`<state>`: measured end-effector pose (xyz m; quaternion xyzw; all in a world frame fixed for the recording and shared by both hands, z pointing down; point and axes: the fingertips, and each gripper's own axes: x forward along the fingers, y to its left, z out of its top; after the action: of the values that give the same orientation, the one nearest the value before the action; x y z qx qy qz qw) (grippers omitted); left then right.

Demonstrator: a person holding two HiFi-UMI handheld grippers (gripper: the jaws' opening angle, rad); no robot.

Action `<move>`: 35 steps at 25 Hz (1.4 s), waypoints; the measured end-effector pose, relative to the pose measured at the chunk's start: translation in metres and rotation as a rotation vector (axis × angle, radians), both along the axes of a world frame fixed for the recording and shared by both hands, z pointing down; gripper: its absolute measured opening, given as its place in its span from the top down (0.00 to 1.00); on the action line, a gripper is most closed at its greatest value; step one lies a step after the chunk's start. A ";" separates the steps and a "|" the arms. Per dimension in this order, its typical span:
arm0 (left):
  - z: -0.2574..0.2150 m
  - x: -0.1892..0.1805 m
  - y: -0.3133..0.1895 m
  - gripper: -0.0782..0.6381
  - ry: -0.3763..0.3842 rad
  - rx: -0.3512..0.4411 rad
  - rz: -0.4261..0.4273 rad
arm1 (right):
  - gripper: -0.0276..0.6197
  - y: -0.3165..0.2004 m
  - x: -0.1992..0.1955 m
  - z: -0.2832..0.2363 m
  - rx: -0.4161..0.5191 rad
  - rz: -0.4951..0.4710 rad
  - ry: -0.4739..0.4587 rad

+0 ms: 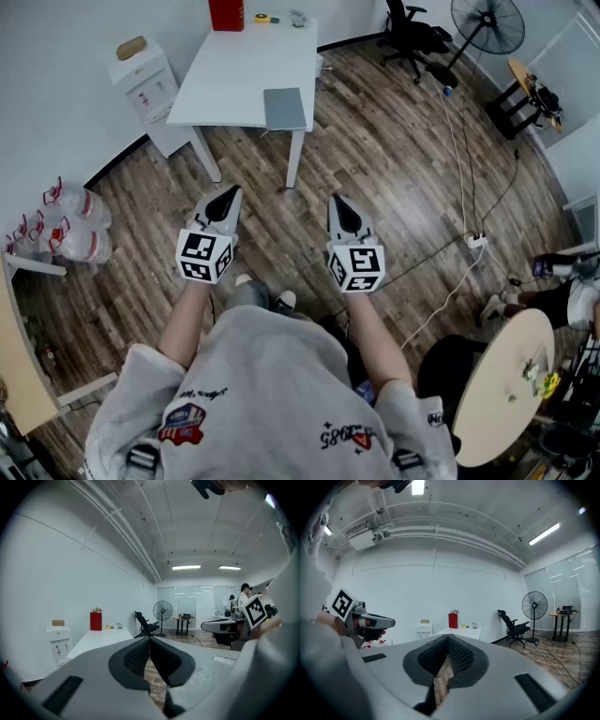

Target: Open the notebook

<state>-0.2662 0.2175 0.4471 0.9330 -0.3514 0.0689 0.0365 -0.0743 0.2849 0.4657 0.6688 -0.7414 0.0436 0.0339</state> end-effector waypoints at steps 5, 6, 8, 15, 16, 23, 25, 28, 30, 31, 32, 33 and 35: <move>0.001 0.002 -0.009 0.88 -0.004 0.001 -0.002 | 0.95 -0.011 0.009 -0.004 0.029 0.027 -0.019; 0.002 0.002 -0.011 0.88 -0.005 0.000 -0.004 | 0.95 -0.013 0.010 -0.005 0.028 0.026 -0.022; 0.003 0.001 -0.014 0.88 -0.007 -0.003 -0.007 | 0.95 -0.016 0.010 -0.007 0.035 0.027 -0.018; 0.004 0.008 -0.020 0.88 -0.009 -0.009 -0.016 | 0.95 -0.024 0.014 -0.006 0.047 0.010 -0.016; 0.005 0.010 -0.019 0.88 -0.010 -0.010 -0.018 | 0.95 -0.024 0.016 -0.005 0.048 0.007 -0.017; 0.005 0.014 -0.030 0.87 0.010 -0.004 -0.036 | 0.95 -0.034 0.022 0.001 0.026 -0.001 -0.028; 0.007 0.017 -0.034 0.81 0.013 -0.010 -0.028 | 0.95 -0.037 0.025 0.003 0.020 0.003 -0.031; 0.008 0.027 -0.041 0.64 0.032 -0.016 -0.008 | 0.95 -0.042 0.030 0.007 0.014 0.007 -0.032; 0.011 0.035 -0.045 0.53 0.049 -0.034 0.008 | 0.95 -0.044 0.033 0.012 0.008 0.010 -0.031; 0.014 0.039 -0.048 0.49 0.052 -0.045 0.017 | 0.95 -0.046 0.035 0.013 0.004 0.012 -0.031; 0.016 0.043 -0.050 0.46 0.050 -0.052 0.026 | 0.95 -0.049 0.037 0.013 0.002 0.015 -0.032; 0.017 0.047 -0.053 0.45 0.047 -0.054 0.033 | 0.95 -0.053 0.039 0.014 0.000 0.018 -0.033; 0.018 0.055 -0.061 0.42 0.045 -0.047 0.041 | 0.95 -0.061 0.044 0.015 -0.002 0.023 -0.037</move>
<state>-0.2114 0.1561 0.4652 0.9401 -0.3298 0.0566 0.0648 -0.0303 0.2235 0.4805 0.6765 -0.7339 0.0570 0.0203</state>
